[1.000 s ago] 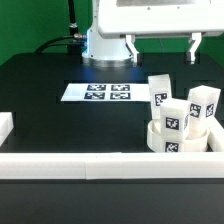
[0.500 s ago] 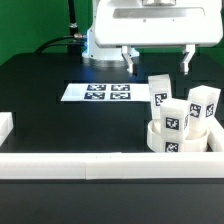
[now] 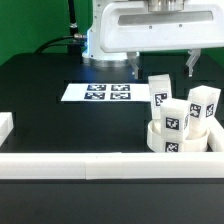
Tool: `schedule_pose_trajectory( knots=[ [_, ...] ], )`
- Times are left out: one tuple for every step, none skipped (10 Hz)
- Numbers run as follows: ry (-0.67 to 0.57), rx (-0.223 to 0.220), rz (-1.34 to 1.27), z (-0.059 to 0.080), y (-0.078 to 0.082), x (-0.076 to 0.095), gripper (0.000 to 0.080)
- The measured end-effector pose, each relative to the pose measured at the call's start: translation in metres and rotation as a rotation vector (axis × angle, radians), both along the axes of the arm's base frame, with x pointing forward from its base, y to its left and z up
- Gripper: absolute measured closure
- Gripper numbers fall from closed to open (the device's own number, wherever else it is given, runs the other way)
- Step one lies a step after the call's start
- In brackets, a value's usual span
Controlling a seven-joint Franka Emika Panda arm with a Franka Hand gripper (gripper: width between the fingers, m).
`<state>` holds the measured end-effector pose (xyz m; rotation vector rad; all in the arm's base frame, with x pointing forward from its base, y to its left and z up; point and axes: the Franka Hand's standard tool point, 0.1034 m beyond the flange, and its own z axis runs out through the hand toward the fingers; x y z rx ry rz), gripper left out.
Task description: Assemble stool
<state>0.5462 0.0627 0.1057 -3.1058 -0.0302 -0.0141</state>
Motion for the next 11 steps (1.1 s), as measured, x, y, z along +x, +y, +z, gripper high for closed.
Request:
schedule_pose_trajectory(
  knots=[
    [-0.023,0.0,-0.003,0.002,-0.001,0.008,0.0151],
    [-0.023,0.01,-0.028,-0.002,-0.002,0.006,0.0151],
    [-0.025,0.015,-0.04,-0.007,-0.001,0.006,0.0151],
    [-0.032,0.014,-0.048,-0.011,0.002,0.007,0.0151],
    [-0.044,0.011,-0.045,-0.014,0.003,0.008,0.0151],
    [-0.042,0.01,-0.045,-0.015,0.002,0.008,0.0151],
    [-0.043,0.01,-0.045,-0.015,0.002,0.008,0.0151],
    [-0.042,0.01,-0.046,-0.015,0.002,0.008,0.0276],
    [-0.042,0.01,-0.046,-0.016,0.002,0.008,0.0276],
    [-0.042,0.01,-0.046,-0.016,0.002,0.008,0.0416],
    [-0.042,0.01,-0.046,-0.016,0.002,0.008,0.0464]
  ],
)
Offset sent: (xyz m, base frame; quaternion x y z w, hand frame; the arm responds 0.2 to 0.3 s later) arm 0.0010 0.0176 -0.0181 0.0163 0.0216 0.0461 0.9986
